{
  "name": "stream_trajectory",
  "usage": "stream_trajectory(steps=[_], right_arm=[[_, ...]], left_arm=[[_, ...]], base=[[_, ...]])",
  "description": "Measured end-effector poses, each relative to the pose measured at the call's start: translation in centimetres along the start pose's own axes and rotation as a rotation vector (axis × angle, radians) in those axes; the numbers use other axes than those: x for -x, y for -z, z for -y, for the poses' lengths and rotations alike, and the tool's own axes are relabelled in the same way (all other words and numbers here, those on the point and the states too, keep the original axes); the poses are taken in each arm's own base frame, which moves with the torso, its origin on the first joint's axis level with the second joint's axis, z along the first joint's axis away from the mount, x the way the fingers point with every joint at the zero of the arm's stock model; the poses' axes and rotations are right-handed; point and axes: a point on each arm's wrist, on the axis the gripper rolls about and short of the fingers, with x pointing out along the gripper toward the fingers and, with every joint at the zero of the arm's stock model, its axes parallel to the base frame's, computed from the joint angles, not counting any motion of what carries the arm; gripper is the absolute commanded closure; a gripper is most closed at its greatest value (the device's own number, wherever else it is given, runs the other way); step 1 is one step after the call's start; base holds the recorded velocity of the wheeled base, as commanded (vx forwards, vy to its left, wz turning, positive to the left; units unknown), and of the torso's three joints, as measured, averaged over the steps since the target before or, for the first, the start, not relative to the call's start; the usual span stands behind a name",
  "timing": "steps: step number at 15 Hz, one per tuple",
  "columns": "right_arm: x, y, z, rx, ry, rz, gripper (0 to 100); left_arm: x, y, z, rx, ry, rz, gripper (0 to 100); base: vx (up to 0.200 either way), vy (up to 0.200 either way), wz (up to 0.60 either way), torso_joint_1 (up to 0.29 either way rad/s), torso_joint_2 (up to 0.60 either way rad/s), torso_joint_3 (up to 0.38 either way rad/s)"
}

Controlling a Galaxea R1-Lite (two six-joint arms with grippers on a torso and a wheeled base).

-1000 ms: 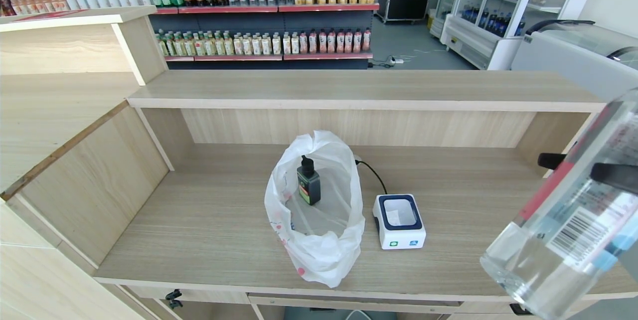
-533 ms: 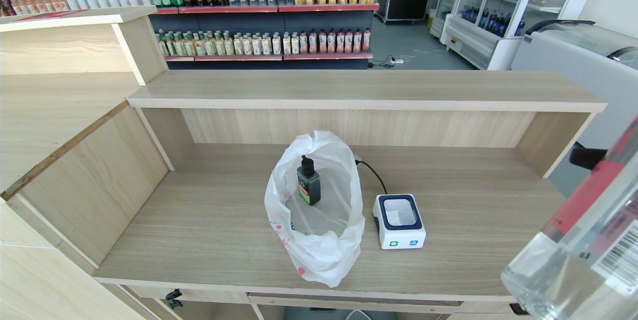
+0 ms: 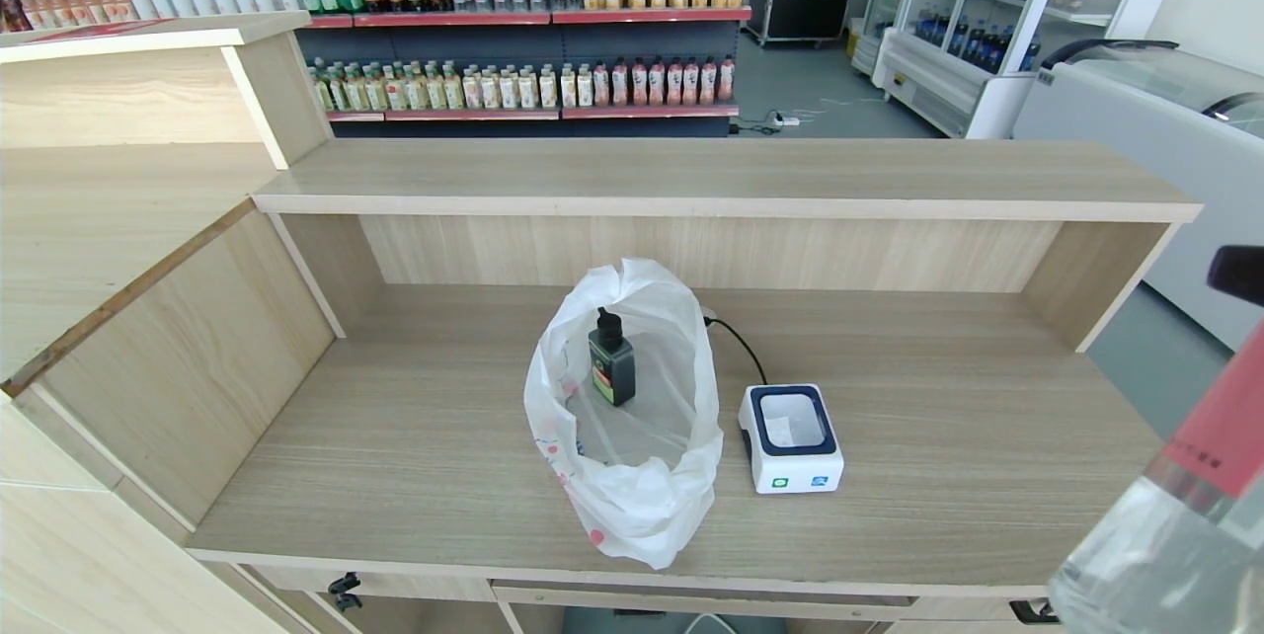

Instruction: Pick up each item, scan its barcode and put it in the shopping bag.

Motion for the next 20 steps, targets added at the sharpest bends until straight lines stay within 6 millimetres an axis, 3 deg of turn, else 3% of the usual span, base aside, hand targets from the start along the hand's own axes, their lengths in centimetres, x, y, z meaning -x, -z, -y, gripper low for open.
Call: stream_trajectory(steps=[10, 20], right_arm=[[0.1, -0.9, -1.8, 0.001, -0.066, 0.018, 100], [0.5, -0.8, -2.3, 0.013, -0.055, 0.029, 100]], left_arm=[[0.0, 0.0, 0.0, 0.0, 0.0, 0.0, 0], [0.0, 0.0, 0.0, 0.0, 0.0, 0.0, 0]], base=[[0.0, 0.0, 0.0, 0.0, 0.0, 0.0], [0.0, 0.0, 0.0, 0.0, 0.0, 0.0]])
